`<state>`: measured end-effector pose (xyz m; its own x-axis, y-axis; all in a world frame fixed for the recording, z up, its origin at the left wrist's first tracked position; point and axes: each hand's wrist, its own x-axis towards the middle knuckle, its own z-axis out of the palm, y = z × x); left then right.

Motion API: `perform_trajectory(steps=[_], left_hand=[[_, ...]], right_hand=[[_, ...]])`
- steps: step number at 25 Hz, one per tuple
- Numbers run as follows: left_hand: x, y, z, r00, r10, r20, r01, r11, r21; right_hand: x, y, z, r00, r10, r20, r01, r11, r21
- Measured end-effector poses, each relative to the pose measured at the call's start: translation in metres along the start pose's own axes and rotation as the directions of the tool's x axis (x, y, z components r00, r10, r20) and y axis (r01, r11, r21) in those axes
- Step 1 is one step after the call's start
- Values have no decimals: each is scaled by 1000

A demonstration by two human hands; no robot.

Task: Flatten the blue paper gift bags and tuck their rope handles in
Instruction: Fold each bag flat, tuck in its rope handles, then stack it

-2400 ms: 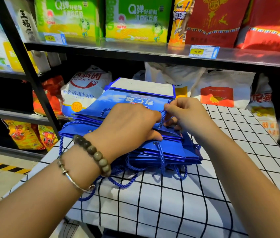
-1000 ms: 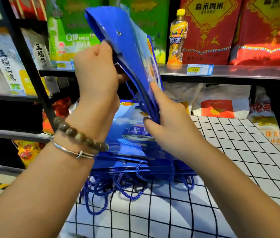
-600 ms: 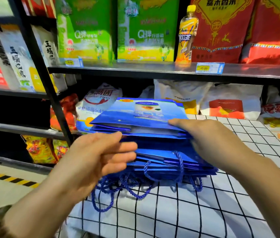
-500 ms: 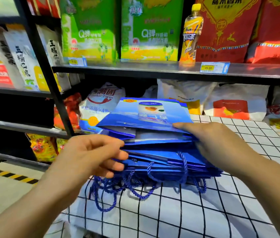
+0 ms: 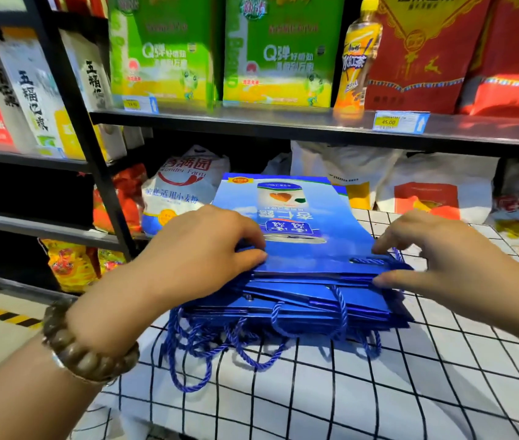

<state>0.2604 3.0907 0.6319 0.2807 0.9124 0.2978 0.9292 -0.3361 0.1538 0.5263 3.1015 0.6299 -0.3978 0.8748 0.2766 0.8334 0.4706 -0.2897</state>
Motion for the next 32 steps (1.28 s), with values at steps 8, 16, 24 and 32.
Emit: perform_trajectory(steps=[8,16,24,32], left_hand=[[23,32,-4,992,105,69,-100,993,-66],[67,83,7,986,139,88,-60,802,-595],[59,58,1,990,-122,76,133,577,-806],[39,43,-10,958,-75,276,268,579,-770]], right_hand=[[-4,2,-9,992,127,-21,-115,946,304],[9,-19,-35,992,83,99,-129,565,815],[20,-23,-59,982,189,13,-91,413,906],[88,-53,-25,967,256,-6,-95,381,920]])
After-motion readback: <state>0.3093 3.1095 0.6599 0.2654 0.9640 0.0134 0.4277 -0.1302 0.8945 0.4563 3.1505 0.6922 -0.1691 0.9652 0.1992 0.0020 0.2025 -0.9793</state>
